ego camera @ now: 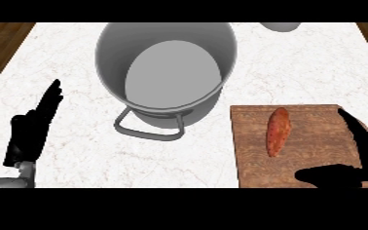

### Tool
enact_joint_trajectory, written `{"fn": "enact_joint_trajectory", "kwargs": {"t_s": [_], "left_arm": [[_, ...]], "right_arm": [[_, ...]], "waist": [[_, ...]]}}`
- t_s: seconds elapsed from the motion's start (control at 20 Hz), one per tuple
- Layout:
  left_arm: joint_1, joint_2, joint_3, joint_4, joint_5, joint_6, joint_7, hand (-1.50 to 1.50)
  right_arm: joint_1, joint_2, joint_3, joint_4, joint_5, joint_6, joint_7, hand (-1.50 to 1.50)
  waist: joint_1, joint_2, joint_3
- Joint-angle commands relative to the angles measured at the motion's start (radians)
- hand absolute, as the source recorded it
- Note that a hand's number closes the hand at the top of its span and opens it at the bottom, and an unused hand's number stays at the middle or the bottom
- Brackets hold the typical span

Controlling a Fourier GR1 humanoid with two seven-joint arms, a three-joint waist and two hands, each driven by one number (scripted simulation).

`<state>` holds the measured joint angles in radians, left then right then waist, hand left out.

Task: Pick the sweet potato from the cutting board and place it in the pot

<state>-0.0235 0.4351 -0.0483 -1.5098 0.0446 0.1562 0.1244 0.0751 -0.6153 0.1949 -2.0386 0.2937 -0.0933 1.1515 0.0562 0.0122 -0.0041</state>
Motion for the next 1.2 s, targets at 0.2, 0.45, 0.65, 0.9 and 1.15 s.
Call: {"fn": "enact_joint_trajectory", "kwargs": {"t_s": [0.2,0.45,0.65,0.9,1.15], "left_arm": [[-0.004,-0.012,0.007,0.003,-0.006,0.003,0.011,0.0],[-0.003,-0.045,-0.008,0.027,-0.034,0.025,0.002,0.0],[0.019,-0.028,0.016,0.046,-0.029,0.004,-0.032,0.0],[-0.001,-0.026,0.028,0.013,-0.037,0.016,0.011,0.0],[-0.011,-0.045,0.047,0.092,-0.027,-0.003,-0.052,0.0]], "right_arm": [[-0.319,0.034,0.027,0.226,-0.188,0.178,0.276,-1.5],[-0.371,0.026,0.05,0.305,-0.229,0.221,0.292,-1.5],[-0.433,0.072,0.109,0.409,-0.203,0.211,0.295,-1.5],[-0.489,0.1,0.141,0.449,-0.226,0.217,0.333,-1.5],[-0.529,0.173,0.177,0.589,-0.186,0.184,0.278,-1.5]], "waist": [[-0.005,-0.004,0.002],[-0.036,-0.009,0.002],[-0.035,-0.008,0.002],[-0.044,-0.011,0.002],[-0.047,-0.007,0.002]]}}
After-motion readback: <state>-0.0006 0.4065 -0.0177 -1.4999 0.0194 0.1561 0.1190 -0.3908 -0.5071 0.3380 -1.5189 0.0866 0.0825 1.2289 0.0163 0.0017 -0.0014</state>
